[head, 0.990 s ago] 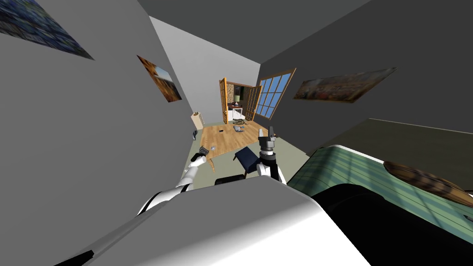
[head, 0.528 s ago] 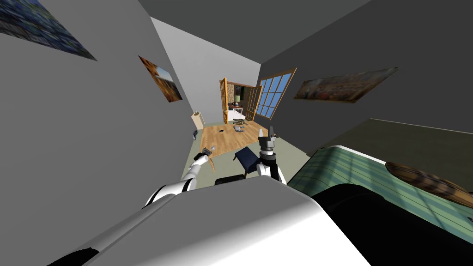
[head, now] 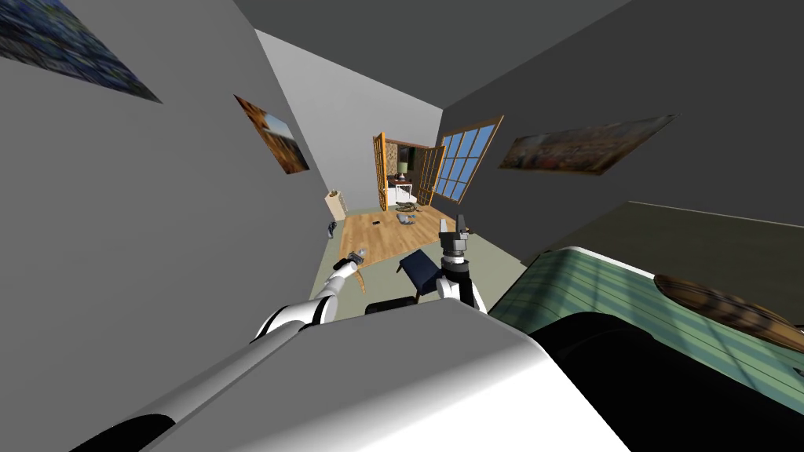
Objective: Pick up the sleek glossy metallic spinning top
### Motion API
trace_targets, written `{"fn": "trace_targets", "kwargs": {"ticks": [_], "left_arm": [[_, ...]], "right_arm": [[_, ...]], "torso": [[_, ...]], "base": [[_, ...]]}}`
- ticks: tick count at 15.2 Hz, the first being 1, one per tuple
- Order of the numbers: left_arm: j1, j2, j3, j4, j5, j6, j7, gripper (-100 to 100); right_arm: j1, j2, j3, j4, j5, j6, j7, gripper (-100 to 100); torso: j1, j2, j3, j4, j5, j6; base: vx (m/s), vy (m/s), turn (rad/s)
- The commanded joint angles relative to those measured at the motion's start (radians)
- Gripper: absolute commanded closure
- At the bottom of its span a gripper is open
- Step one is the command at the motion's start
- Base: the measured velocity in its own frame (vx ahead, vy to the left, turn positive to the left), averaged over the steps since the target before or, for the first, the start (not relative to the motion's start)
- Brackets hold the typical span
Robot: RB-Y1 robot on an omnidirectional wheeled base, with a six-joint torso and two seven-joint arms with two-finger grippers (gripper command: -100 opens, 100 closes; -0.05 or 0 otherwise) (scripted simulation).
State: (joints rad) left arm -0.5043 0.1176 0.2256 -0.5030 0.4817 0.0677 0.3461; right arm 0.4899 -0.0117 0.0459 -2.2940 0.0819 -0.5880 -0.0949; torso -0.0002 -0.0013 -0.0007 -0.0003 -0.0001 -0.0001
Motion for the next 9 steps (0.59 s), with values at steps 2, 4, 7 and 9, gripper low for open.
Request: {"fn": "trace_targets", "kwargs": {"ticks": [2, 4, 7, 9], "left_arm": [[-0.027, 0.003, -0.011, 0.043, 0.020, 0.002, 0.009, -100], [-0.021, -0.002, 0.000, 0.031, 0.010, 0.007, 0.006, -100], [-0.004, -0.013, -0.002, 0.029, 0.010, -0.010, 0.006, -100], [0.000, -0.016, 0.002, 0.025, 0.006, -0.012, 0.005, 100]], "right_arm": [[0.000, 0.000, 0.000, 0.000, 0.000, 0.000, 0.000, 0], [0.000, 0.000, 0.000, 0.000, 0.000, 0.000, 0.000, 0], [0.000, 0.000, 0.000, 0.000, 0.000, 0.000, 0.000, 0], [0.000, 0.000, 0.000, 0.000, 0.000, 0.000, 0.000, 0]], "torso": [[0.000, 0.001, 0.000, 0.000, 0.000, 0.000], [0.000, 0.000, 0.000, 0.000, 0.000, 0.000], [0.003, -0.005, -0.002, -0.001, 0.001, 0.000], [0.002, -0.003, -0.002, -0.001, 0.001, 0.000]], "base": [[0.000, 0.000, 0.000], [0.013, 0.002, -0.004], [0.091, 0.046, -0.051], [0.018, 0.009, -0.007]]}}
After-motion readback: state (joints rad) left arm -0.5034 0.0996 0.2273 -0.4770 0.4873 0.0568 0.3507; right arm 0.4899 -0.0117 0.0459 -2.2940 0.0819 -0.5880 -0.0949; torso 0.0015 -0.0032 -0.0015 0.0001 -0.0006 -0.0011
